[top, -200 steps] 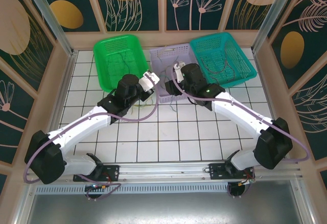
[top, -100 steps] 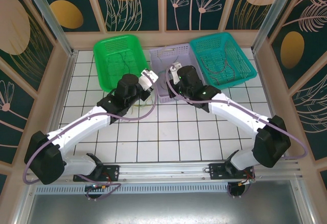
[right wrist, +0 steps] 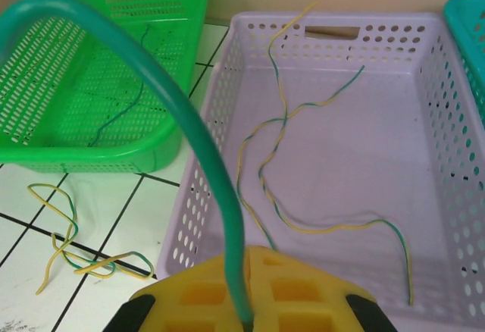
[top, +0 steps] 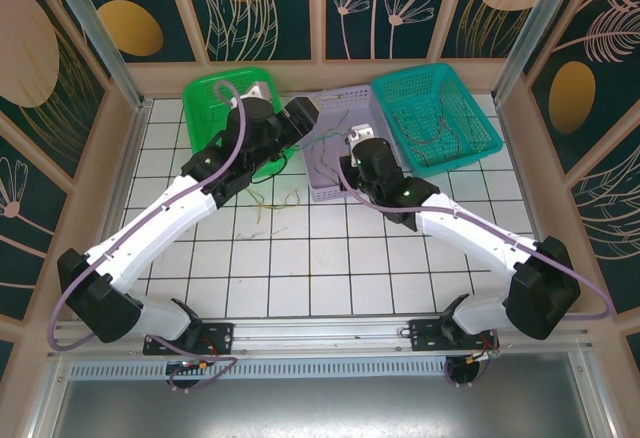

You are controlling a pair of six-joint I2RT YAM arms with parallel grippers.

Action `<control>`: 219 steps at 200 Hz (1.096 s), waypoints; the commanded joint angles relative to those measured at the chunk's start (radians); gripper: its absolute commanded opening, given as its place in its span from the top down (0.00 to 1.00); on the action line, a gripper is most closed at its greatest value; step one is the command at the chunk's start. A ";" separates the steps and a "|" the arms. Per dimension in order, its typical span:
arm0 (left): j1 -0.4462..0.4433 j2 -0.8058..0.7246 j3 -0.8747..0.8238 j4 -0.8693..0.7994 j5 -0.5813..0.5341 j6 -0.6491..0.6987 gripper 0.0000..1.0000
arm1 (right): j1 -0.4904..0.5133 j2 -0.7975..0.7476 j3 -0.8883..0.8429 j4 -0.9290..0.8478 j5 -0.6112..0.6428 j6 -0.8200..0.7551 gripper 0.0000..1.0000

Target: Untangle the cables

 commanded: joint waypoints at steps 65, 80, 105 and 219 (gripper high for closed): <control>-0.002 0.029 -0.112 0.147 0.174 -0.743 0.25 | 0.090 -0.012 -0.034 0.048 0.080 0.093 1.00; -0.001 0.061 -0.086 0.129 0.173 -0.720 0.28 | 0.096 -0.015 -0.032 0.045 0.065 0.089 1.00; 0.003 0.087 -0.091 0.148 0.139 -0.699 0.47 | 0.103 -0.017 -0.033 0.036 0.034 0.078 1.00; 0.155 0.140 0.135 0.118 0.073 0.590 1.00 | 0.059 -0.012 -0.031 -0.220 -0.795 0.020 1.00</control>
